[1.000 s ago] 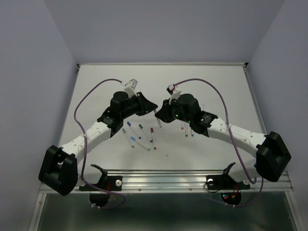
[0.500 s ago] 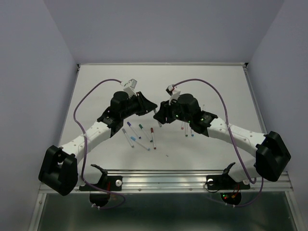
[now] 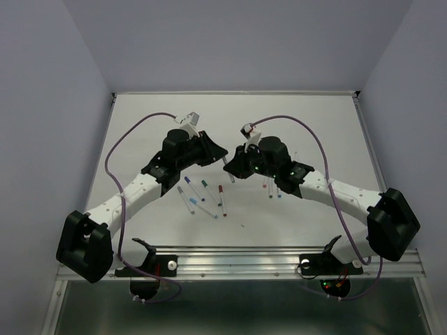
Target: Open the pen caps
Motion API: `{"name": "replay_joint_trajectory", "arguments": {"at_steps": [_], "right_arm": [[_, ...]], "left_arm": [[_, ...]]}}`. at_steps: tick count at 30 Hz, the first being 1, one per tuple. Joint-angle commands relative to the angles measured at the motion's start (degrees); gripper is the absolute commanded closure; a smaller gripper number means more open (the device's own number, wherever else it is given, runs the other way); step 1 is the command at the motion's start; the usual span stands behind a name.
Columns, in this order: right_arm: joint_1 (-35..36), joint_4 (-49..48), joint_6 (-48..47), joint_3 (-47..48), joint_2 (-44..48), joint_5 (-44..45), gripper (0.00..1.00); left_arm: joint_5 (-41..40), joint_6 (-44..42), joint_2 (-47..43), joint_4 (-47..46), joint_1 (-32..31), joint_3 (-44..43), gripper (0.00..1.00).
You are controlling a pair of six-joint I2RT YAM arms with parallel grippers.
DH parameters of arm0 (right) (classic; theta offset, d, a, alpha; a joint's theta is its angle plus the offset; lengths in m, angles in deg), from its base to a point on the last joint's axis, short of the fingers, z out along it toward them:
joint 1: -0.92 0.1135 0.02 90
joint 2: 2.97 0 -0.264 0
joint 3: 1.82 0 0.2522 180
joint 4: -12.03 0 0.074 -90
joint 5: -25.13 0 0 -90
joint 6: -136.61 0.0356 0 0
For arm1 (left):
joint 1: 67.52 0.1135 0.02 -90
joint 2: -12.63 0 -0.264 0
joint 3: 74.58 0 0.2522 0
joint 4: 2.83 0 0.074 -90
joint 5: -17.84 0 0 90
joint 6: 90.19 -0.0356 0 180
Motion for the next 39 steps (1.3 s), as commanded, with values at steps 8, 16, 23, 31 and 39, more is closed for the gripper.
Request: {"name": "replay_joint_trajectory", "arguments": {"at_steps": [8, 16, 23, 31, 39], "right_arm": [[0.03, -4.32, 13.76, -21.99, 16.55, -10.32, 0.99], [-0.84, 2.52, 15.08, -22.54, 21.59, 3.2, 0.99], [-10.86, 12.46, 13.77, -15.43, 13.24, 15.86, 0.99], [-20.7, 17.74, 7.79, -9.79, 4.19, 22.99, 0.99], [-25.72, 18.79, 1.73, -7.77, 1.01, 26.51, 0.94]], "left_arm": [[-10.25, -4.31, 6.71, 1.32, 16.13, -17.59, 1.0], [-14.46, -5.45, 6.72, 10.0, 19.3, -18.22, 1.0], [-26.24, -4.66, 6.37, 21.27, 20.18, -11.1, 0.99], [-29.32, -4.93, 9.87, 22.41, 20.7, -5.38, 0.97], [-30.11, -5.02, 15.77, 23.12, 20.88, -5.99, 0.97]]}}
